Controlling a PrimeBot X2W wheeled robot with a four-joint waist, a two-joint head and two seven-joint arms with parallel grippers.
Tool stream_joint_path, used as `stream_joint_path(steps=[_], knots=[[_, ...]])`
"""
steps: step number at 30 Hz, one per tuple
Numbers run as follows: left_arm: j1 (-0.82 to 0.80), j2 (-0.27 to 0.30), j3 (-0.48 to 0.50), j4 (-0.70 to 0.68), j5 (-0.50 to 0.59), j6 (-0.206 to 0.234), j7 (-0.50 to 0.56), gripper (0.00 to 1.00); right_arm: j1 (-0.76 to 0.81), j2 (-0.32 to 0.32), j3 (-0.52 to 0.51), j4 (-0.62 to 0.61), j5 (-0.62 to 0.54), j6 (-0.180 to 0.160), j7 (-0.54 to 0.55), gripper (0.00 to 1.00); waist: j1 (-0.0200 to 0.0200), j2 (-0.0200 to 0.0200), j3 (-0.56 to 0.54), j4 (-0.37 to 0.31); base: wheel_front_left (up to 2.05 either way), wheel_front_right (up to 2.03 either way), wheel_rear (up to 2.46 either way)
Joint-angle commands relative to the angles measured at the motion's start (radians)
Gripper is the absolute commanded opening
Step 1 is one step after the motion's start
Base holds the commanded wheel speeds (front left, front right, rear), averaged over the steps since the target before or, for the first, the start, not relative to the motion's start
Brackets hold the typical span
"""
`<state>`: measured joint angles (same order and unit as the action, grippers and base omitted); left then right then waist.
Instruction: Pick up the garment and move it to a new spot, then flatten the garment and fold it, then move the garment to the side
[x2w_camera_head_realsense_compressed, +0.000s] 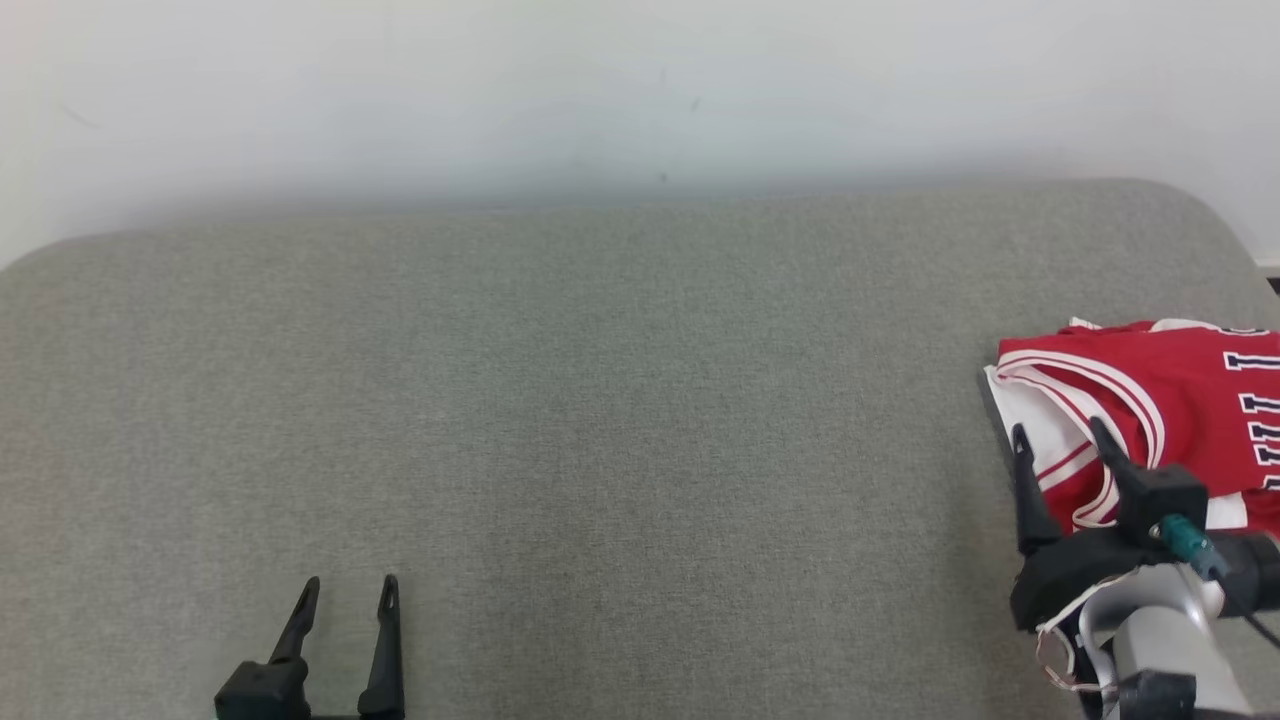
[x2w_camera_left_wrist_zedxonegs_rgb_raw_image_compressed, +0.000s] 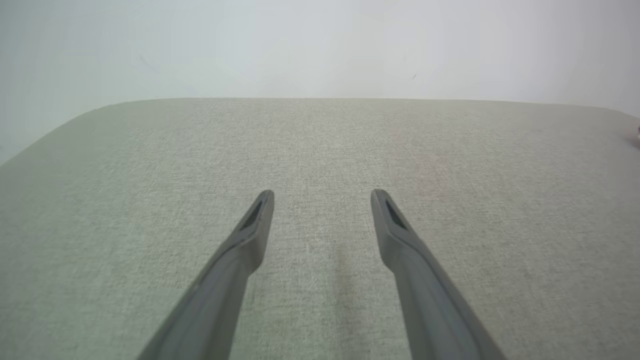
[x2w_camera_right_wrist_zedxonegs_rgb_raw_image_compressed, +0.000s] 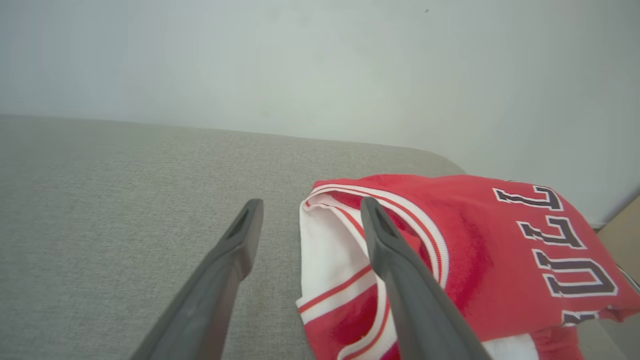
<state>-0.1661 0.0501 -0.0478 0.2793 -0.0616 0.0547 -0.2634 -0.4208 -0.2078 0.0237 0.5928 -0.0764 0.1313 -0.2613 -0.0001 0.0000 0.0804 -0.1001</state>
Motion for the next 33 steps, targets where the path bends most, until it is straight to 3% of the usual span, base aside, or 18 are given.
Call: stream_joint_path(steps=[1, 15, 33], knots=[[0.019, 0.001, 0.009, 0.000, 0.008, 0.005, -0.001, 1.00, 0.023, 0.005, 0.012, -0.018, 0.022, -0.001, -0.004, 1.00, 0.0001, 0.0000, -0.018, 0.017, 0.00, 0.00, 0.00], [0.082, 0.001, 0.094, 0.010, 0.012, 0.007, -0.001, 1.00, 0.178, 0.083, 0.062, -0.128, 0.101, -0.001, -0.004, 1.00, 0.0001, 0.0000, -0.069, 0.046, 0.00, 0.00, 0.00], [0.138, 0.001, 0.127, 0.021, 0.007, 0.003, -0.001, 1.00, 0.276, 0.091, 0.115, -0.113, 0.133, -0.001, -0.004, 1.00, 0.0001, 0.0000, -0.112, 0.027, 0.00, 0.00, 0.00]])
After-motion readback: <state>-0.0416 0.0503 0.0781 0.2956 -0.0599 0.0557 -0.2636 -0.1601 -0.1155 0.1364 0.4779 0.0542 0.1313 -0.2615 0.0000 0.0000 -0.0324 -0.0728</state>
